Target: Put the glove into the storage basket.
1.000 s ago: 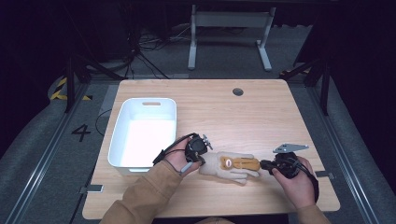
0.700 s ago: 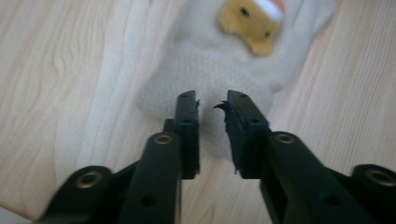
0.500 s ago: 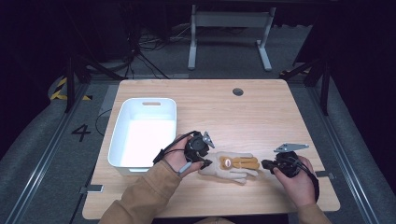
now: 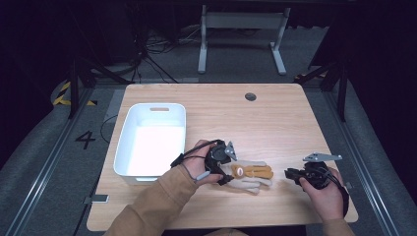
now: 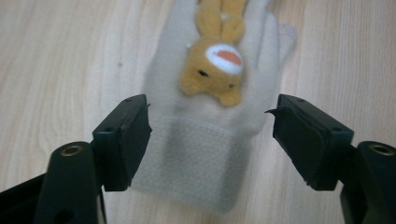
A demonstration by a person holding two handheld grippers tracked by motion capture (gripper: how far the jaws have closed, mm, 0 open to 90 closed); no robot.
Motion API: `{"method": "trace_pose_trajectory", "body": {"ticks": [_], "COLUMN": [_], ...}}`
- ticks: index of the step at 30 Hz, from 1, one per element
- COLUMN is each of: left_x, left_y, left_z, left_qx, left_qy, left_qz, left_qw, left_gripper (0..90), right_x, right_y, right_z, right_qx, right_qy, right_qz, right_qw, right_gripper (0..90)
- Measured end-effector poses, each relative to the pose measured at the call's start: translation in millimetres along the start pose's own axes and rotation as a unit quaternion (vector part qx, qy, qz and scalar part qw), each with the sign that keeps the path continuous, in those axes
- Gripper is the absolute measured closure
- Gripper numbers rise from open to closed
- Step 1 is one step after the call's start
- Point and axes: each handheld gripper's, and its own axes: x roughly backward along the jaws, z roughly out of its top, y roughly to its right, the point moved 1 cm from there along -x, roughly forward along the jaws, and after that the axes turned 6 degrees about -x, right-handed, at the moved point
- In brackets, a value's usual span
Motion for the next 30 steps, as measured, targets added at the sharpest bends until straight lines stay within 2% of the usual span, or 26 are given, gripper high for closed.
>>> {"method": "trace_pose_trajectory", "body": {"ticks": [3, 9, 12, 13, 17, 25, 30], "left_x": [-6.0, -19.7, -25.2, -26.8, -33.9, -31.6, -31.6], "left_y": [-0.7, -2.4, -3.2, -4.1, -2.5, -1.8, 0.2], "left_z": [2.6, 4.3, 4.7, 5.1, 5.1, 3.5, 5.0], "left_qx": [-0.009, -0.029, -0.028, -0.036, -0.044, -0.046, -0.057], "left_qy": [0.002, -0.018, -0.023, -0.024, -0.028, -0.024, -0.026], "left_qz": [-0.005, -0.003, 0.001, 0.005, -0.001, 0.004, 0.012], "left_qw": [0.9999, 0.9994, 0.9993, 0.9990, 0.9986, 0.9986, 0.9980], "left_gripper": [24.7, 22.7, 21.6, 21.6, 19.8, 19.2, 17.2], "right_x": [0.7, 1.6, 1.3, 0.9, -0.4, -3.4, -3.0], "right_y": [1.2, 2.0, 2.6, 2.5, 3.4, 11.9, 11.0], "right_z": [-2.5, -5.0, -5.9, -6.2, -7.2, -9.4, -8.8], "right_qx": [-0.005, -0.009, -0.007, -0.008, -0.010, -0.005, -0.011], "right_qy": [-0.002, 0.000, -0.001, -0.001, -0.002, 0.007, 0.013], "right_qz": [0.003, 0.004, 0.006, 0.007, 0.010, 0.001, 0.011], "right_qw": [1.0000, 1.0000, 1.0000, 0.9999, 0.9999, 1.0000, 0.9998], "right_gripper": [78.7, 77.6, 77.3, 77.2, 75.1, 68.0, 67.6]}}
